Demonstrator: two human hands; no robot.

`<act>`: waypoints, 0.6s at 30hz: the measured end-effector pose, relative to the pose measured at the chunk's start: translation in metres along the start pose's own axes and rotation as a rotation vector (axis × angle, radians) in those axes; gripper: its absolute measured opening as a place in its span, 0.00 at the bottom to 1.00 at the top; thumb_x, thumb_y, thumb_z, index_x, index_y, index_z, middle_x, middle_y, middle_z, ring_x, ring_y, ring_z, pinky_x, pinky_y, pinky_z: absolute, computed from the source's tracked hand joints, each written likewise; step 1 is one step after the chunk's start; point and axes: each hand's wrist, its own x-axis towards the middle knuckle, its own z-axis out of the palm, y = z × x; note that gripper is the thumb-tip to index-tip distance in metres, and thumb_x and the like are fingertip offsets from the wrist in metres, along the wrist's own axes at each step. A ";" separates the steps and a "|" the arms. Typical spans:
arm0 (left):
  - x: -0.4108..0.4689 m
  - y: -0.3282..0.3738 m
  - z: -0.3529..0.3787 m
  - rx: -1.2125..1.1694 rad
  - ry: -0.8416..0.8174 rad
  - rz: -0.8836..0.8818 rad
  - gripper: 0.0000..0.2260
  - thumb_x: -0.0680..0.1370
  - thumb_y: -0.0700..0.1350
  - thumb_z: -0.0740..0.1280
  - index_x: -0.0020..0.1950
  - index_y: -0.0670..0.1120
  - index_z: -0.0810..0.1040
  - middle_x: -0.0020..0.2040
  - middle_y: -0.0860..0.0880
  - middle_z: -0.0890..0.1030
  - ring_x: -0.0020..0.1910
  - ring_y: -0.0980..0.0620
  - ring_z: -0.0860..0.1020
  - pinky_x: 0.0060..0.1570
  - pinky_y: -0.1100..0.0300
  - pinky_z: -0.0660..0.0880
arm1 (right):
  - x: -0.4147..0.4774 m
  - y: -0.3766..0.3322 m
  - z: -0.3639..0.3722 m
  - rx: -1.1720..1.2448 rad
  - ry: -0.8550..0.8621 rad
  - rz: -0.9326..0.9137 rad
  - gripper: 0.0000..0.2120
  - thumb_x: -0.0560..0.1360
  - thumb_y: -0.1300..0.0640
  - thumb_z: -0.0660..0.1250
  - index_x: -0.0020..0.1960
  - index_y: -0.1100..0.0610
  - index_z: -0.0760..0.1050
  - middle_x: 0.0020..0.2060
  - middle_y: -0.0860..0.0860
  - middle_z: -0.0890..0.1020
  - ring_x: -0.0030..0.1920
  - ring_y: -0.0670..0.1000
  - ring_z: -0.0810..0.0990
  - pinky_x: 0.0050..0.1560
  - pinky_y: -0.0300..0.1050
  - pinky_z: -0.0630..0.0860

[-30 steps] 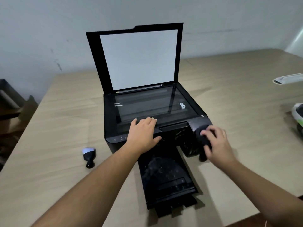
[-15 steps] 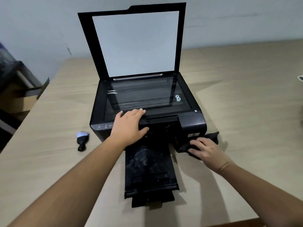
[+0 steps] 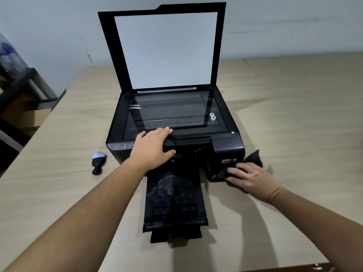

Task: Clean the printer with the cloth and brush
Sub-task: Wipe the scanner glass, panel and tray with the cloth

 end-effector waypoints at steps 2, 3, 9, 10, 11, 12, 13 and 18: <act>0.000 0.000 -0.001 0.001 -0.006 0.002 0.30 0.75 0.58 0.65 0.75 0.54 0.60 0.75 0.57 0.63 0.74 0.56 0.62 0.74 0.48 0.54 | 0.001 0.003 -0.008 0.010 0.051 0.106 0.12 0.75 0.60 0.59 0.53 0.50 0.79 0.55 0.51 0.71 0.50 0.55 0.73 0.51 0.48 0.72; 0.000 0.000 -0.002 0.000 -0.009 0.003 0.30 0.75 0.58 0.65 0.75 0.54 0.60 0.75 0.57 0.63 0.74 0.56 0.62 0.74 0.48 0.54 | 0.008 0.000 -0.010 0.015 0.086 0.139 0.13 0.74 0.60 0.61 0.55 0.50 0.77 0.55 0.51 0.71 0.50 0.55 0.72 0.51 0.49 0.72; -0.001 0.001 -0.003 0.006 -0.053 0.014 0.32 0.75 0.59 0.65 0.76 0.54 0.58 0.76 0.56 0.62 0.74 0.55 0.62 0.75 0.48 0.53 | 0.041 -0.035 0.000 -0.026 -0.065 -0.051 0.18 0.71 0.61 0.56 0.52 0.52 0.81 0.53 0.50 0.80 0.48 0.54 0.76 0.43 0.45 0.76; 0.000 0.001 -0.005 0.012 -0.056 0.020 0.31 0.75 0.59 0.64 0.76 0.54 0.58 0.76 0.56 0.61 0.74 0.55 0.61 0.75 0.48 0.53 | 0.041 -0.036 -0.001 -0.040 -0.116 -0.074 0.20 0.71 0.61 0.54 0.50 0.52 0.82 0.51 0.49 0.82 0.46 0.53 0.78 0.41 0.44 0.77; 0.000 0.000 -0.006 0.014 -0.057 0.029 0.31 0.76 0.59 0.64 0.76 0.54 0.59 0.76 0.56 0.62 0.74 0.55 0.61 0.75 0.48 0.53 | 0.042 -0.037 -0.003 -0.050 -0.143 -0.078 0.20 0.71 0.61 0.53 0.48 0.52 0.83 0.50 0.49 0.82 0.44 0.53 0.79 0.39 0.43 0.77; -0.001 -0.001 -0.008 0.011 -0.054 0.044 0.29 0.76 0.59 0.63 0.75 0.54 0.60 0.76 0.56 0.62 0.74 0.56 0.62 0.75 0.49 0.53 | 0.043 -0.038 -0.006 -0.057 -0.142 -0.057 0.19 0.71 0.61 0.53 0.47 0.53 0.83 0.48 0.50 0.82 0.43 0.53 0.78 0.37 0.44 0.76; -0.003 -0.003 -0.010 -0.001 -0.041 0.065 0.27 0.77 0.59 0.62 0.75 0.54 0.61 0.75 0.56 0.64 0.74 0.56 0.63 0.75 0.50 0.53 | 0.046 -0.039 -0.012 -0.059 -0.117 -0.006 0.18 0.72 0.61 0.54 0.47 0.54 0.82 0.47 0.51 0.82 0.42 0.54 0.76 0.36 0.45 0.75; -0.011 -0.016 -0.014 -0.012 -0.010 0.101 0.23 0.79 0.58 0.59 0.73 0.55 0.63 0.73 0.57 0.67 0.72 0.55 0.66 0.74 0.51 0.55 | 0.083 -0.030 -0.047 -0.064 0.055 0.138 0.13 0.74 0.64 0.58 0.49 0.56 0.79 0.47 0.54 0.80 0.45 0.56 0.75 0.43 0.48 0.72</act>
